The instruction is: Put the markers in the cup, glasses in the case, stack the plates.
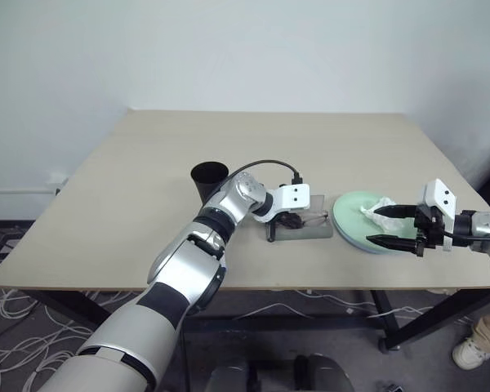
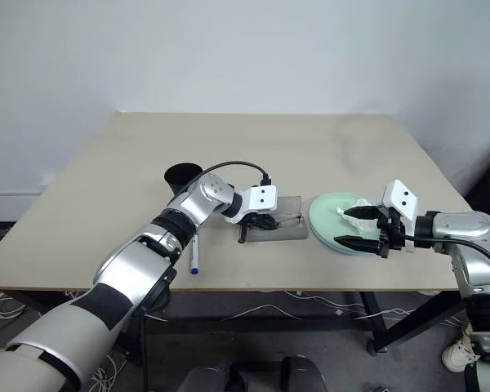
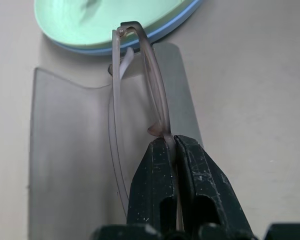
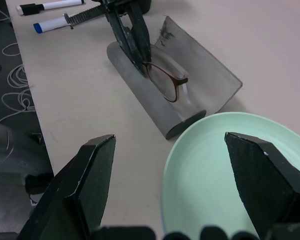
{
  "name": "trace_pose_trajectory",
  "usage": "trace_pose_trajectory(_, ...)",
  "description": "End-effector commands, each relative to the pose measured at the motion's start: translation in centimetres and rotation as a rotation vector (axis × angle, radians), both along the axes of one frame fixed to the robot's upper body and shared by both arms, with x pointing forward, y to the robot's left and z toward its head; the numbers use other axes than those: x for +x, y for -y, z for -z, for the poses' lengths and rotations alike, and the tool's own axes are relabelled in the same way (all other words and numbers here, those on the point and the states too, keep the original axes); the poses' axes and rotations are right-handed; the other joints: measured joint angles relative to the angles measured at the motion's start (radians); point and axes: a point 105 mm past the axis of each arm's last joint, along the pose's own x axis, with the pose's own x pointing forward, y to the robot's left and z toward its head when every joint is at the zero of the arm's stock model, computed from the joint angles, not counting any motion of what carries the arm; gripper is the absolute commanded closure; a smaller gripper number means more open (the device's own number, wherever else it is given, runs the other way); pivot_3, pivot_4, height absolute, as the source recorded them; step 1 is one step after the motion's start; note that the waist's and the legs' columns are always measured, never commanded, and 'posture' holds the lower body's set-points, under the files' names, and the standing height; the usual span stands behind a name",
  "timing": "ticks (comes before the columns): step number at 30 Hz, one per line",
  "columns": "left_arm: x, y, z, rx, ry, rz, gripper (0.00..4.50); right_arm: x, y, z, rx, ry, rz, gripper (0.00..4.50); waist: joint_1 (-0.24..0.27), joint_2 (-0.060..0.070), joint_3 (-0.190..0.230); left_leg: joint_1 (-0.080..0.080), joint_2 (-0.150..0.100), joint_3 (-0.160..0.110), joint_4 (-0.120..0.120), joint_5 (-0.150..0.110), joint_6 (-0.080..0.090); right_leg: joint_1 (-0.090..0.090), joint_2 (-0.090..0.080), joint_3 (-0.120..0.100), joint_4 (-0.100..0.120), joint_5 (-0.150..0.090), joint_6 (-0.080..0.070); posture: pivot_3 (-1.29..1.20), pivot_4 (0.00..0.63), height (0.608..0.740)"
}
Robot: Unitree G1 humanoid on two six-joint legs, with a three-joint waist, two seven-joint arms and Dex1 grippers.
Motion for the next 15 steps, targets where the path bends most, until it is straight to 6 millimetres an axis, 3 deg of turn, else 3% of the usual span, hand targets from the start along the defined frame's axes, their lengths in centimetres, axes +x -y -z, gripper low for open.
trace_pose_trajectory(1,-0.3,0.7,-1.4,-0.024,-0.008,0.051,4.37,0.1,-0.4,-1.1,0.003,0.050,-0.013,0.71,0.000,0.000,0.000,0.000,0.000,0.000,0.000,0.000,0.000,0.000,0.000,0.000,0.000,0.000,0.000,0.00,0.000,0.740)
trace_pose_trajectory(15,-1.0,-1.2,-0.8,0.060,-0.133,0.065,4.37,0.0,-0.5,-1.0,0.002,0.053,-0.011,0.71,-0.001,0.000,0.000,0.001,0.000,0.000,0.000,0.000,0.000,0.000,0.001,0.000,0.001,0.000,0.000,0.00,0.000,0.740)
